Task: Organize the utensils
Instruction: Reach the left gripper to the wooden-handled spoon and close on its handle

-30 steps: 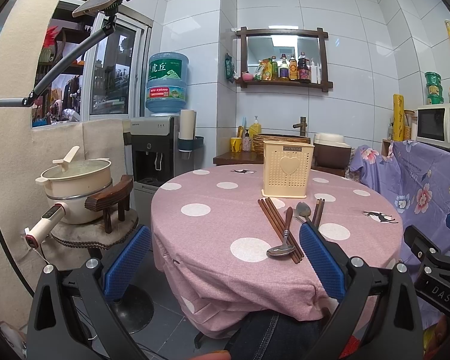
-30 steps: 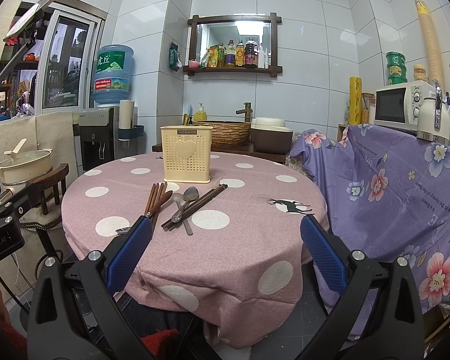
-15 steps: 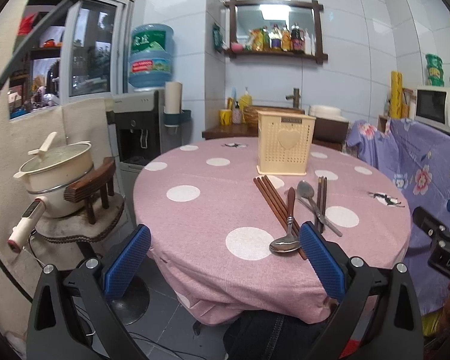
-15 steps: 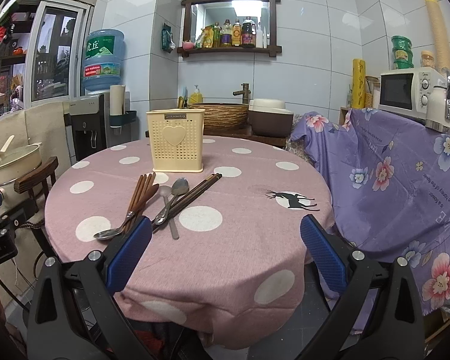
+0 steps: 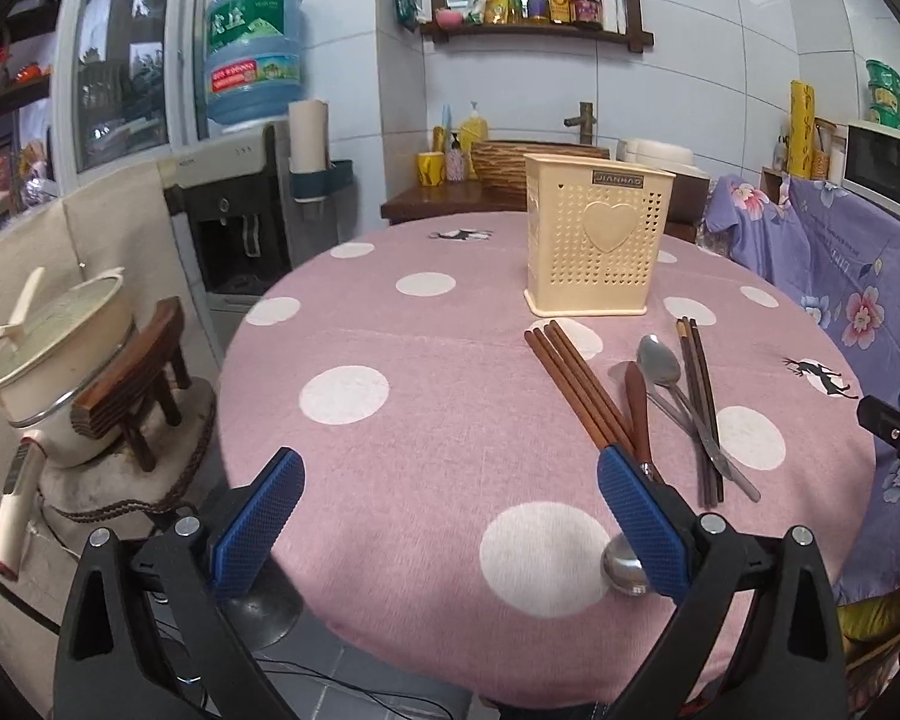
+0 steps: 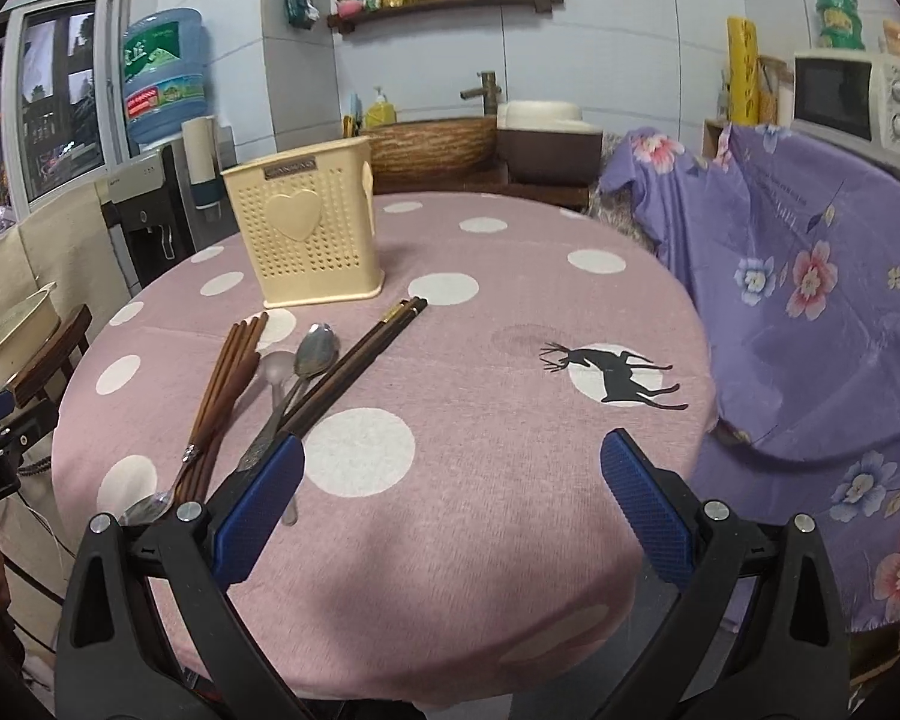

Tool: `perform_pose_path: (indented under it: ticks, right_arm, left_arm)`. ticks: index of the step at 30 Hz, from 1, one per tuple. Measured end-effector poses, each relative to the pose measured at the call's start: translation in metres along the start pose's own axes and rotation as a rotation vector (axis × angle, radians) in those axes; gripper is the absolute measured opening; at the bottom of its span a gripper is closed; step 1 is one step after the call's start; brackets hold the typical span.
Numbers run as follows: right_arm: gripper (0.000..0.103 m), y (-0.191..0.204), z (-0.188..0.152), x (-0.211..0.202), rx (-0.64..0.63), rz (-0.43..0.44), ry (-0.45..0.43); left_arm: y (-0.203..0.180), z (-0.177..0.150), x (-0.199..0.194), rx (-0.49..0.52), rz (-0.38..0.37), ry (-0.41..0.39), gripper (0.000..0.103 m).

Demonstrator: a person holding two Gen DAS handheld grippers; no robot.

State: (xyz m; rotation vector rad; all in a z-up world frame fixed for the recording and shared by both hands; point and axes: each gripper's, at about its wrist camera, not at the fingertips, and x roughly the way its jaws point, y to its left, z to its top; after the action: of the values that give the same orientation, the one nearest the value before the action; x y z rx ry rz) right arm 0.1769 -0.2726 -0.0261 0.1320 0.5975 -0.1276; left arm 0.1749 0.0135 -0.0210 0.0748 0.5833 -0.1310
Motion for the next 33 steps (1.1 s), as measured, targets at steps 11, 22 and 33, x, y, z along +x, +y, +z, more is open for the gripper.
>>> perform_pose_path:
  ticks: [11,22,33]
  right_arm:
    - [0.093,0.003,0.032,0.064,-0.002,0.038,0.128]
    - [0.092,0.002,0.031,0.075,0.025,0.028,0.154]
    - [0.092,0.000,0.030,0.076,0.033,0.025,0.154]
  left_arm:
    - [-0.012,0.034,0.055,-0.049,-0.189,0.134,0.065]
    - [-0.083,0.044,0.097,0.124,-0.348,0.271,0.040]
    - [-0.099,0.042,0.132,0.171,-0.317,0.361,0.026]
